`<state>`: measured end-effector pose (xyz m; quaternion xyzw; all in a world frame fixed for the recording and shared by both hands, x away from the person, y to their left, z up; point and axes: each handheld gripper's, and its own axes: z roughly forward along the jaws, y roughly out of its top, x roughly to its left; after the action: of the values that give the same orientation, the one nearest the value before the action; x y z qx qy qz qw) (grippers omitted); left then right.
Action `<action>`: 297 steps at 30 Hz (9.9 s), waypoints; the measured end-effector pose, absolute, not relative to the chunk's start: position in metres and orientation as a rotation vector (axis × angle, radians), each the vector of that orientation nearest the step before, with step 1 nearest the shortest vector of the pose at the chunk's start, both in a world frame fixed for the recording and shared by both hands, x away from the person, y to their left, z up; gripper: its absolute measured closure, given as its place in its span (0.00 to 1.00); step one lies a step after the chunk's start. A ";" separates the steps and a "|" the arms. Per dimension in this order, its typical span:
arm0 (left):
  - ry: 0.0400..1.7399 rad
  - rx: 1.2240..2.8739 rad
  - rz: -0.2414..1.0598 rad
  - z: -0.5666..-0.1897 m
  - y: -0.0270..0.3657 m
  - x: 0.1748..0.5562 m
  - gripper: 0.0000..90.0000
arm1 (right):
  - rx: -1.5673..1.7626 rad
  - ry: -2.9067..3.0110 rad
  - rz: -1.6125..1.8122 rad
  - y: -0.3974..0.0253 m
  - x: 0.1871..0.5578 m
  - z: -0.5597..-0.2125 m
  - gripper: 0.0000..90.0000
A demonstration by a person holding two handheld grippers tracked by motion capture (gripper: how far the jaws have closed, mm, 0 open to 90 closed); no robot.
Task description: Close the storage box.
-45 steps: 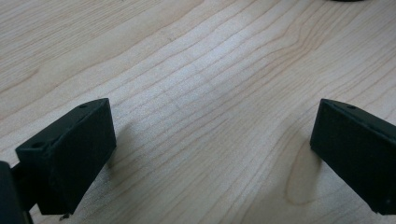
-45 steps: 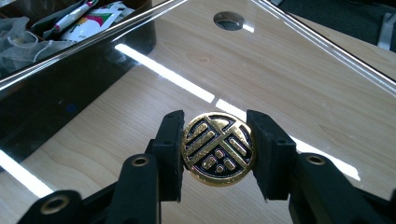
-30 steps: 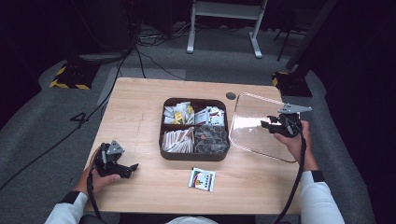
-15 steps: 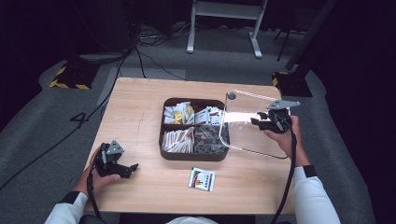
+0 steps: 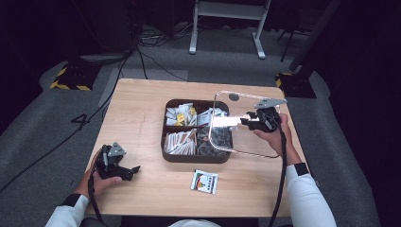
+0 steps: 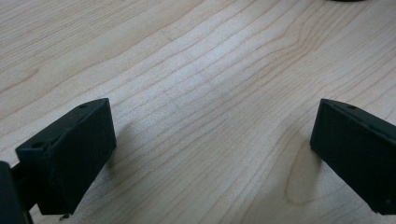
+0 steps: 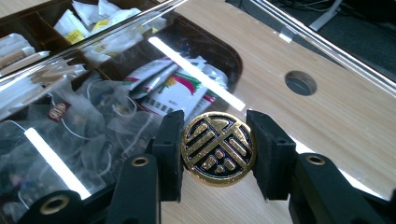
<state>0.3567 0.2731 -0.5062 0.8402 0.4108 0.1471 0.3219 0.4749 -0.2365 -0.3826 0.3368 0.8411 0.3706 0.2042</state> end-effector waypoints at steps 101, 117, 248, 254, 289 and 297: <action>1.079 2.206 0.387 -0.506 0.273 0.357 0.00 | 0.807 2.553 1.030 -0.075 0.503 -0.430 0.52; 1.079 2.206 0.386 -0.506 0.273 0.357 0.00 | 0.804 2.523 1.040 -0.087 0.493 -0.426 0.27; 1.075 2.209 0.389 -0.506 0.273 0.357 0.00 | 1.028 2.409 0.866 -0.326 0.371 -0.493 0.20; 1.075 2.209 0.389 -0.506 0.273 0.357 0.00 | 1.099 2.377 0.931 -0.337 0.368 -0.498 0.19; 1.077 2.208 0.384 -0.506 0.273 0.357 0.00 | 1.208 2.269 0.988 -0.358 0.359 -0.504 0.18; 1.075 2.209 0.383 -0.506 0.273 0.358 0.00 | 1.214 2.265 0.988 -0.358 0.360 -0.504 0.18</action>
<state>0.3577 0.2731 -0.5062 0.8412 0.4093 0.1458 0.3218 0.3598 -0.3582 -0.5043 0.4328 0.8071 0.3522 0.1931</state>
